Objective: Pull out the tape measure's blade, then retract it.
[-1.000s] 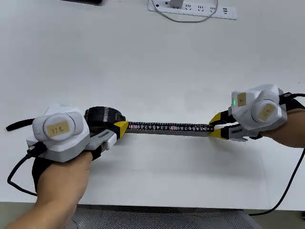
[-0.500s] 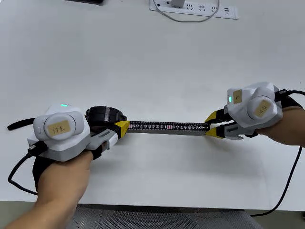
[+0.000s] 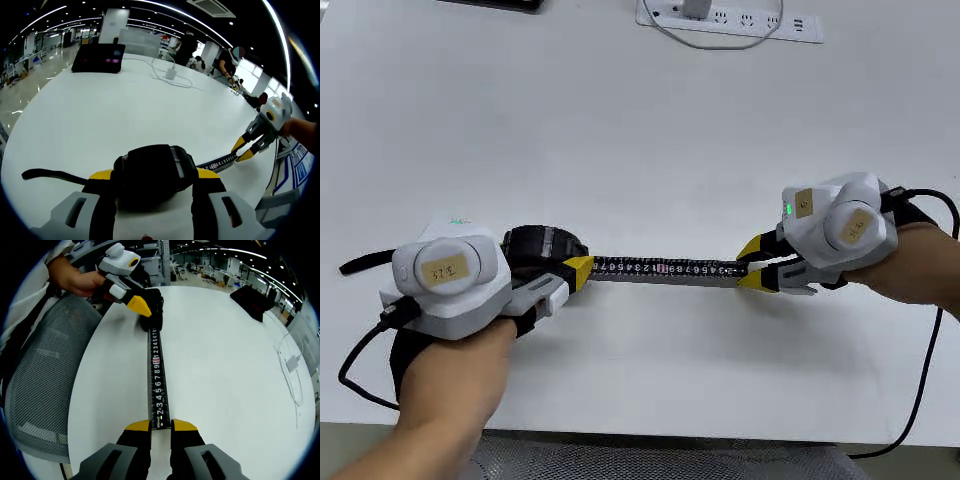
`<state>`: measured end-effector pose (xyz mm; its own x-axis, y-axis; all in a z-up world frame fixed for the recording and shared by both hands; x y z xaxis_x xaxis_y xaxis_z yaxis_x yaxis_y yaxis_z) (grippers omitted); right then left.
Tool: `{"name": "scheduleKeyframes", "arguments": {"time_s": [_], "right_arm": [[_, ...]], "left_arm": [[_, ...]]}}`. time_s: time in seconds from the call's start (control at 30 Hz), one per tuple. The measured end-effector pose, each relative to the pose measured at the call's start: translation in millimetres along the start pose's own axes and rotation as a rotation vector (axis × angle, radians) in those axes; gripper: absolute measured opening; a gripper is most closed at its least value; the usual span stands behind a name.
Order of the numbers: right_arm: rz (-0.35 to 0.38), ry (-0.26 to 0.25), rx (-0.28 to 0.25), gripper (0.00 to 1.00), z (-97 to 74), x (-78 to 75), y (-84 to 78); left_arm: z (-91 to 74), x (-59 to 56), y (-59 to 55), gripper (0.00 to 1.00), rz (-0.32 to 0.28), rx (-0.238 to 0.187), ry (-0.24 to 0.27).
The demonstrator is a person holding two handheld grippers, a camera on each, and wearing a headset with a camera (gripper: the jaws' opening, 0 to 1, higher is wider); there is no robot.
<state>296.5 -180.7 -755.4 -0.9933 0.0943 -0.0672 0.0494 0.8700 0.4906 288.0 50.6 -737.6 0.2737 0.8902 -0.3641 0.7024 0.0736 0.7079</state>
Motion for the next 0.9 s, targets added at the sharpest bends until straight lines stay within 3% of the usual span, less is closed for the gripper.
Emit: {"name": "scheduleKeyframes", "arguments": {"time_s": [0.9], "right_arm": [[0.004,0.033,-0.06,0.1,19.3,6.1,35.5]], "left_arm": [[-0.4,0.1,-0.6,0.56,-0.008,-0.001,-0.016]]}}
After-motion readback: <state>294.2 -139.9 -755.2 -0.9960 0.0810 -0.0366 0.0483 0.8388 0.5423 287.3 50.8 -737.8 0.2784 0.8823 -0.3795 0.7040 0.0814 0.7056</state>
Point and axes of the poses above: the centre of the closed fingertips' face, and the gripper's own axes: z roughly forward along the fingers, x roughly to its left, y roughly out of its top, the point moved 2 cm from there along -z, roughly backward along the fingers, and after that the axes turned 9 degrees about -y, right-handed, at the moved point
